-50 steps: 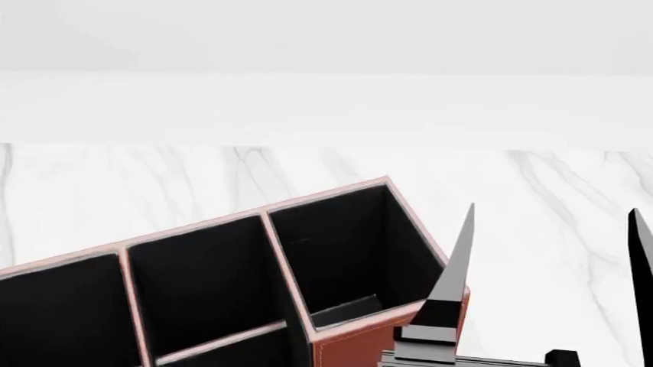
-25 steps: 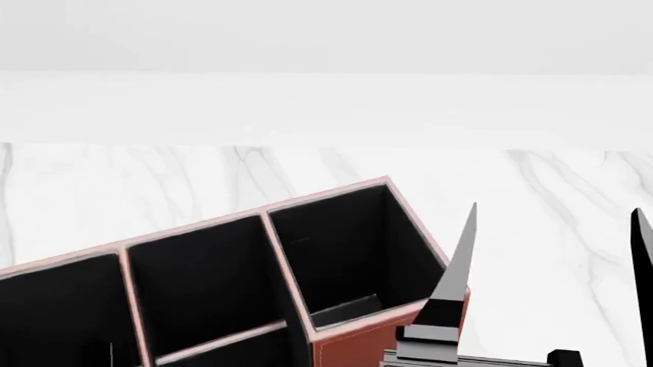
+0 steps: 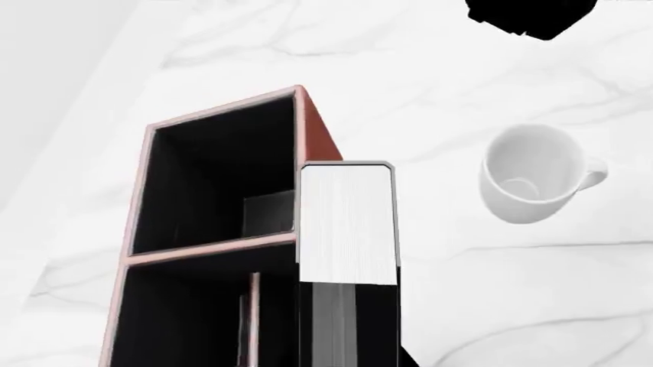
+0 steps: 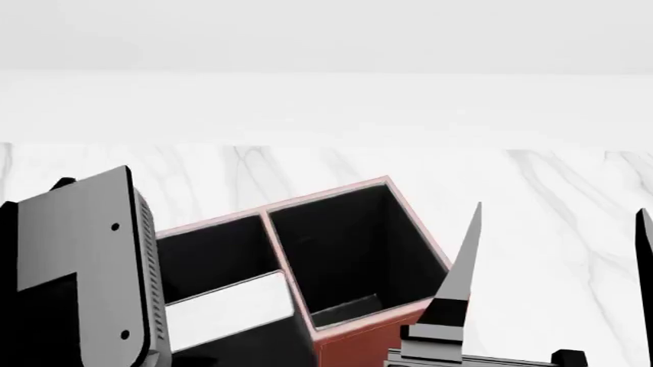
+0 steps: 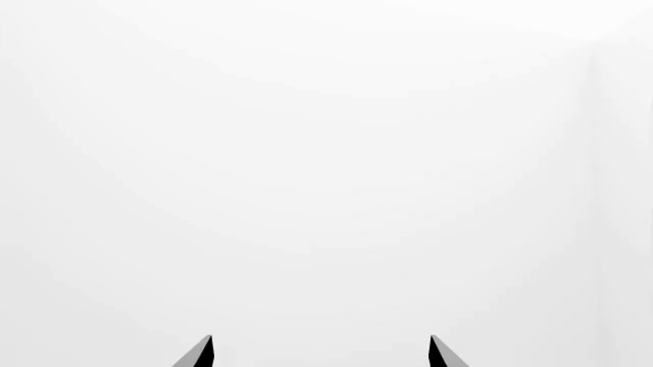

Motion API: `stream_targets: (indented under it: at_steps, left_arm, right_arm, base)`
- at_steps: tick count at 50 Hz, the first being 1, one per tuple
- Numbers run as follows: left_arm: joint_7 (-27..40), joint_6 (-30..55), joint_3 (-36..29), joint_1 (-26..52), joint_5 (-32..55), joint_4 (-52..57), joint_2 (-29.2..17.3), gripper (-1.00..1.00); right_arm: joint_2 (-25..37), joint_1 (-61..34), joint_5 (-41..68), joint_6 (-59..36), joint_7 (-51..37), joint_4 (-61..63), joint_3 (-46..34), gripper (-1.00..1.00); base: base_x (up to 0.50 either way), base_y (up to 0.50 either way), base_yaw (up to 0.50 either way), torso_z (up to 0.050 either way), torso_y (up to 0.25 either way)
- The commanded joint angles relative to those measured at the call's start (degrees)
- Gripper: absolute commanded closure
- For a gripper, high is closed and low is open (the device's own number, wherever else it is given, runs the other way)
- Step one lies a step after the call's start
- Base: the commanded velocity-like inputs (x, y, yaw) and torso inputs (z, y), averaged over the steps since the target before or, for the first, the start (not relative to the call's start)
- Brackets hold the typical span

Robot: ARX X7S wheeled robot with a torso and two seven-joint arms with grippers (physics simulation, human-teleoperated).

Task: Pick up the book and place it in the front compartment of the caddy.

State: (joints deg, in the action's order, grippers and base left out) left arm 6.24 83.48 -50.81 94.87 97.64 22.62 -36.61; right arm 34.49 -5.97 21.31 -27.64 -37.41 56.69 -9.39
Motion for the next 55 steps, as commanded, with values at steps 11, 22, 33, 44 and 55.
stream_targets:
  at_steps: [11,22,33,44,55]
  left_arm:
    - [-24.27,1.85,-7.37,15.13,-19.9,-12.34,3.56,1.0]
    - [-29.7,0.7,-13.86,19.14,-26.36,-17.05,6.0,1.0]
    - [-31.13,-1.14,-17.72,19.61,-30.08,-20.23,7.46,1.0]
    - [-29.3,-5.3,-19.4,15.04,-33.1,-22.24,6.75,1.0]
    - [-27.9,-9.19,-20.16,10.69,-35.06,-23.75,6.26,1.0]
  right_arm:
    - [0.61,0.31,0.76,0.64,-0.57,-0.25,0.49,-1.0]
    - [0.95,0.36,1.19,0.81,-0.88,-0.24,0.74,-1.0]
    - [1.46,0.4,1.68,0.84,-1.34,0.14,1.18,-1.0]
    - [1.96,0.51,2.09,1.11,-1.72,0.21,1.55,-1.0]
    - [2.37,0.19,2.45,0.77,-2.23,0.44,1.35,-1.0]
  base:
    - [0.0,0.0,0.0,0.0,0.001]
    - [0.0,0.0,0.0,0.0,0.001]
    - [0.0,0.0,0.0,0.001,0.001]
    - [0.0,0.0,0.0,0.0,0.001]
    - [0.0,0.0,0.0,0.0,0.001]
